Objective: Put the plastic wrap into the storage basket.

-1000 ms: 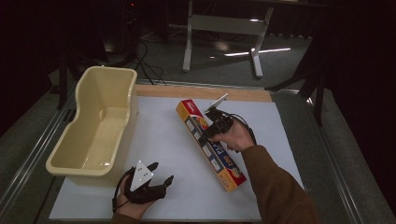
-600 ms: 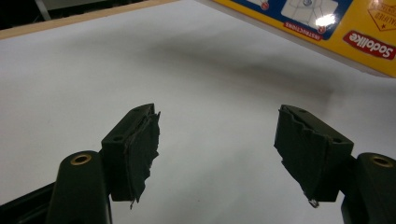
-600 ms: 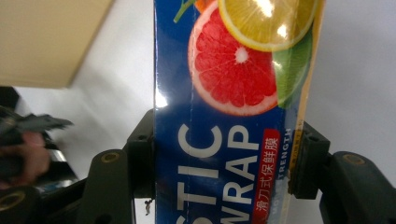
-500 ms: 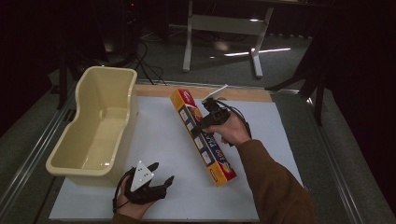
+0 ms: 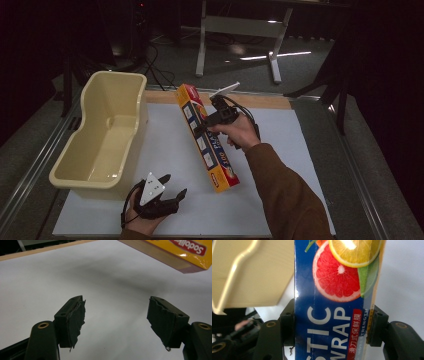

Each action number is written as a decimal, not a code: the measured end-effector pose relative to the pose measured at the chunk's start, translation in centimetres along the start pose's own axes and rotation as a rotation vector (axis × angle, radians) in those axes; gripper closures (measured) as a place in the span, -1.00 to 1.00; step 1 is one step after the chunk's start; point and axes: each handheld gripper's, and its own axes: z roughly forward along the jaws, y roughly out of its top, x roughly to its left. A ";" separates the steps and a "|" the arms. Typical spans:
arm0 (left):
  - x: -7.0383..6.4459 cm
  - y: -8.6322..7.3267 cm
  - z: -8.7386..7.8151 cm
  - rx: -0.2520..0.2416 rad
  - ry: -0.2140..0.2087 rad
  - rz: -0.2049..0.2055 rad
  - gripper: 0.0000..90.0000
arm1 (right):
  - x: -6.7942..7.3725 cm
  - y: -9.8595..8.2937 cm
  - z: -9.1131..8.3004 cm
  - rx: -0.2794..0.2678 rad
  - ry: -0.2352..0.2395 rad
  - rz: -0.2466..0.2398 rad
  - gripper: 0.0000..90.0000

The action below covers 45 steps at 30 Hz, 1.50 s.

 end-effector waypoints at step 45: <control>-0.5 -0.1 0.5 0.002 -0.033 0.008 -0.34 | 5.3 5.4 -1.2 -0.181 0.189 0.152 -0.08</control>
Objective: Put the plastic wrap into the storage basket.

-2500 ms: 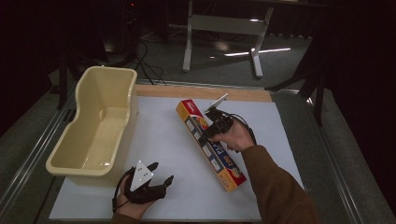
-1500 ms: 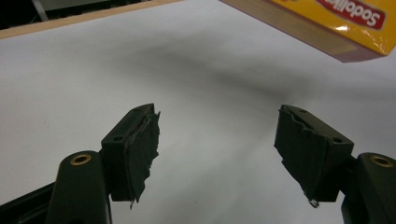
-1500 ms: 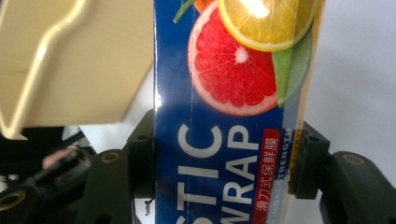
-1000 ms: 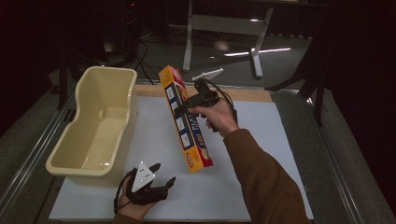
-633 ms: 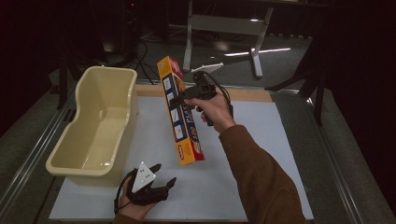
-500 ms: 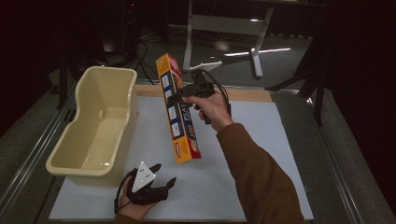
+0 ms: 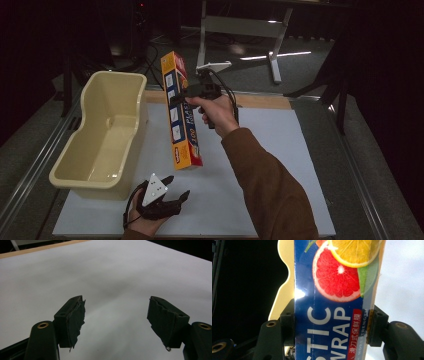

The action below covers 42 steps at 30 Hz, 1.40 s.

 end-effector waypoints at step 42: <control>-0.6 0.0 -0.1 -0.010 -0.013 0.013 -0.35 | 4.7 -0.1 7.0 -0.105 0.114 0.127 -0.08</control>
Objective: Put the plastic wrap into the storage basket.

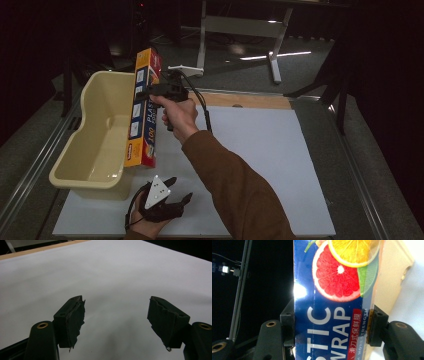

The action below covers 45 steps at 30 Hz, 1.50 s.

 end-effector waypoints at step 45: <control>0.4 0.0 -0.6 -0.027 -0.001 -0.017 -0.35 | 1.3 -1.7 6.5 0.000 0.009 0.064 -0.09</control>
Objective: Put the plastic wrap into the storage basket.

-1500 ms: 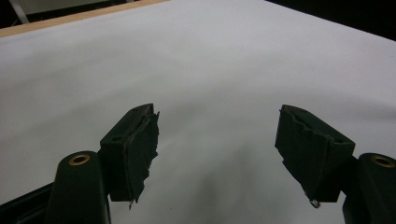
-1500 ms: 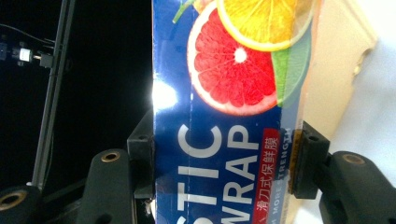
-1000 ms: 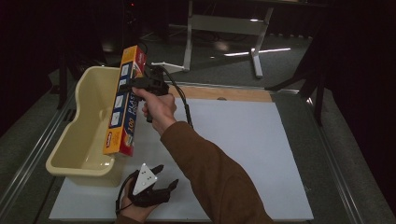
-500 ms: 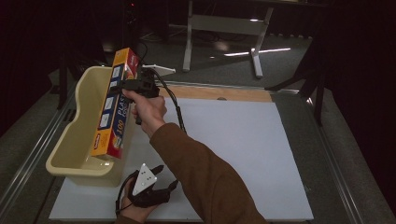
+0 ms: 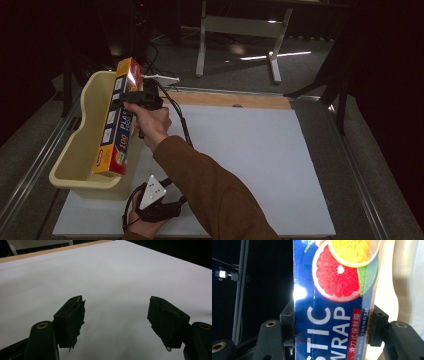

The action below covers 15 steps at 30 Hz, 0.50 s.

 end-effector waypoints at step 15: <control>0.1 0.0 -0.1 -0.011 0.001 -0.010 -0.35 | -0.5 -0.6 1.6 -0.007 -0.019 0.043 -0.09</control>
